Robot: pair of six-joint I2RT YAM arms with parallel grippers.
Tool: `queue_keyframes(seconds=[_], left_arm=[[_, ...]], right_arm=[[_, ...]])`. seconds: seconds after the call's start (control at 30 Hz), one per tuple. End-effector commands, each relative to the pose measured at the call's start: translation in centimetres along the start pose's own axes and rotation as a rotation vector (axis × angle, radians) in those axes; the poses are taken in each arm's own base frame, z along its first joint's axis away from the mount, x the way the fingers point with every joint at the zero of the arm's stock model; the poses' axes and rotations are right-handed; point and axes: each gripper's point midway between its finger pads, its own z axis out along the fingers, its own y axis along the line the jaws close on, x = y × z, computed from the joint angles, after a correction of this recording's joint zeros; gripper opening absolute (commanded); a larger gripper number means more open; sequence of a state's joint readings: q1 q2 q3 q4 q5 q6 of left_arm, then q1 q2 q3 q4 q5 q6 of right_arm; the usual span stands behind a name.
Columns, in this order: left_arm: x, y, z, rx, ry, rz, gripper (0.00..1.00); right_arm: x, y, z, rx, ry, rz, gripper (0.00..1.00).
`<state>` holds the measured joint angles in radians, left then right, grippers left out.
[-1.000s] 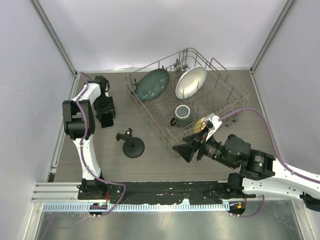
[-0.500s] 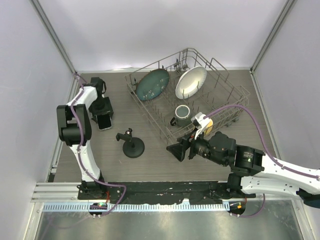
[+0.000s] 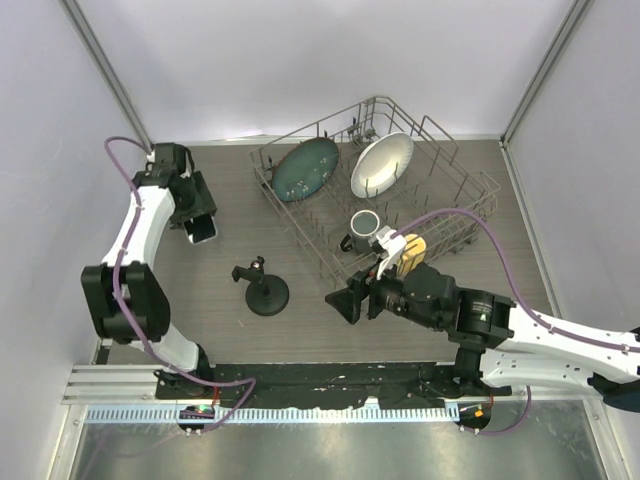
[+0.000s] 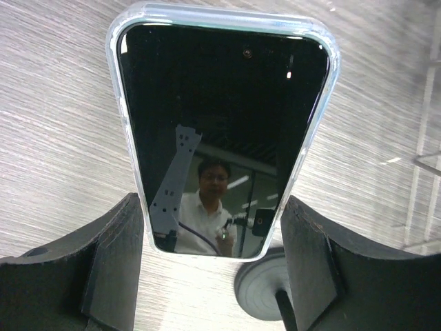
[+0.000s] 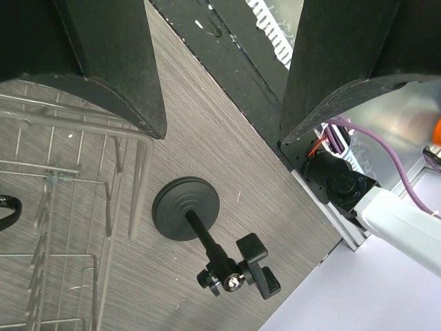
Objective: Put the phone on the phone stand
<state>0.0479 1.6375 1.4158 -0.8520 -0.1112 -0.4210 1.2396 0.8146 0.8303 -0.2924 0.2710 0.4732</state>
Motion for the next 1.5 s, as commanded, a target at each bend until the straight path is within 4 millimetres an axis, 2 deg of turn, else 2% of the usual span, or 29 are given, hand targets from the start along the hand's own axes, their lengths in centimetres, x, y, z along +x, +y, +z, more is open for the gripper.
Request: queue_keyframes(seconds=[0.0, 0.03, 0.1, 0.13, 0.2, 0.23, 0.27, 0.3, 0.33, 0.37, 0.4, 0.43, 0.47, 0.53, 0.57, 0.6, 0.63, 0.67, 0.7, 0.73, 0.83, 0.93, 1.0, 1.03, 1.07, 1.17, 1.47], left_arm=[[-2.8, -2.1, -4.8, 0.157, -0.19, -0.049, 0.0], [-3.2, -2.3, -6.5, 0.188, -0.232, -0.05, 0.0], [-3.6, -3.2, -8.3, 0.237, -0.287, -0.037, 0.0], [-3.9, -3.4, -10.2, 0.266, -0.335, -0.031, 0.0], [-4.2, -4.6, -12.2, 0.341, -0.386, -0.002, 0.0], [-4.2, -4.6, -13.9, 0.371, -0.434, 0.003, 0.0], [-3.6, -6.1, -15.0, 0.423, -0.447, 0.038, 0.0], [-3.7, -6.8, -16.3, 0.474, -0.485, 0.049, 0.0], [-3.2, -7.2, -16.7, 0.504, -0.496, 0.064, 0.0], [-2.8, -7.7, -18.6, 0.553, -0.539, 0.084, 0.0], [-2.9, -8.4, -19.6, 0.6, -0.575, 0.103, 0.0], [-2.3, -8.7, -19.8, 0.619, -0.584, 0.121, 0.0], [-2.0, -9.3, -21.3, 0.662, -0.625, 0.145, 0.0], [-1.1, -9.9, -21.8, 0.701, -0.636, 0.191, 0.0], [-0.6, -10.3, -22.8, 0.731, -0.659, 0.215, 0.0], [-0.2, -10.5, -23.1, 0.745, -0.668, 0.234, 0.0], [0.5, -10.6, -22.9, 0.753, -0.671, 0.267, 0.0], [1.2, -11.1, -23.9, 0.786, -0.698, 0.297, 0.0], [1.7, -11.3, -24.1, 0.796, -0.705, 0.314, 0.0], [2.3, -11.4, -23.9, 0.805, -0.702, 0.332, 0.0], [3.8, -12.0, -24.4, 0.84, -0.714, 0.389, 0.0], [4.6, -12.2, -24.0, 0.855, -0.708, 0.41, 0.0], [5.3, -12.5, -23.7, 0.876, -0.689, 0.423, 0.0], [5.4, -12.6, -23.8, 0.888, -0.687, 0.427, 0.0], [5.6, -12.6, -23.9, 0.895, -0.683, 0.429, 0.0], [5.8, -12.7, -24.1, 0.91, -0.683, 0.432, 0.0], [6.2, -12.7, -24.3, 0.926, -0.678, 0.437, 0.0]], right_arm=[[-2.9, 1.8, 0.5, -0.044, -0.079, 0.026, 0.72], [-2.6, 1.8, 1.1, -0.037, -0.065, 0.023, 0.72], [-3.0, 2.0, 1.4, -0.029, -0.061, 0.015, 0.72], [-3.0, 1.9, 1.7, -0.016, -0.054, 0.009, 0.72], [-3.5, 2.1, 2.2, 0.0, -0.054, 0.002, 0.72], [-3.8, 1.9, 2.5, 0.011, -0.056, 0.0, 0.73], [-4.4, 2.2, 2.9, 0.015, -0.061, 0.002, 0.73], [-4.9, 2.2, 3.1, 0.019, -0.066, 0.006, 0.73], [-5.5, 1.8, 3.3, 0.033, -0.07, 0.012, 0.73], [-6.8, 2.2, 3.4, 0.029, -0.091, 0.022, 0.73], [-6.9, 2.1, 4.0, 0.034, -0.08, 0.022, 0.73], [-7.6, 1.4, 4.4, 0.057, -0.086, 0.029, 0.73], [-9.3, 1.7, 4.4, 0.057, -0.116, 0.041, 0.73], [-10.6, 0.5, 5.1, 0.099, -0.121, 0.052, 0.73], [-12.5, 0.8, 4.9, 0.097, -0.157, 0.065, 0.73], [-12.9, 0.4, 5.4, 0.117, -0.156, 0.068, 0.73], [-14.7, 0.7, 5.1, 0.11, -0.191, 0.08, 0.75], [-15.6, 0.2, 5.3, 0.127, -0.206, 0.094, 0.75], [-16.1, 0.1, 5.9, 0.134, -0.209, 0.099, 0.75], [-17.7, 0.7, 5.7, 0.118, -0.236, 0.106, 0.76], [-20.0, 1.3, 6.7, 0.117, -0.254, 0.111, 0.76], [-21.4, 2.1, 8.0, 0.101, -0.255, 0.112, 0.76], [-21.0, 2.9, 9.1, 0.074, -0.214, 0.101, 0.76], [-22.1, 3.5, 9.1, 0.059, -0.223, 0.099, 0.76], [-21.0, 3.0, 11.1, 0.084, -0.176, 0.089, 0.75], [-20.0, 2.7, 12.9, 0.11, -0.122, 0.078, 0.7], [-18.1, 2.6, 16.8, 0.095, -0.073, 0.08, 0.62]])
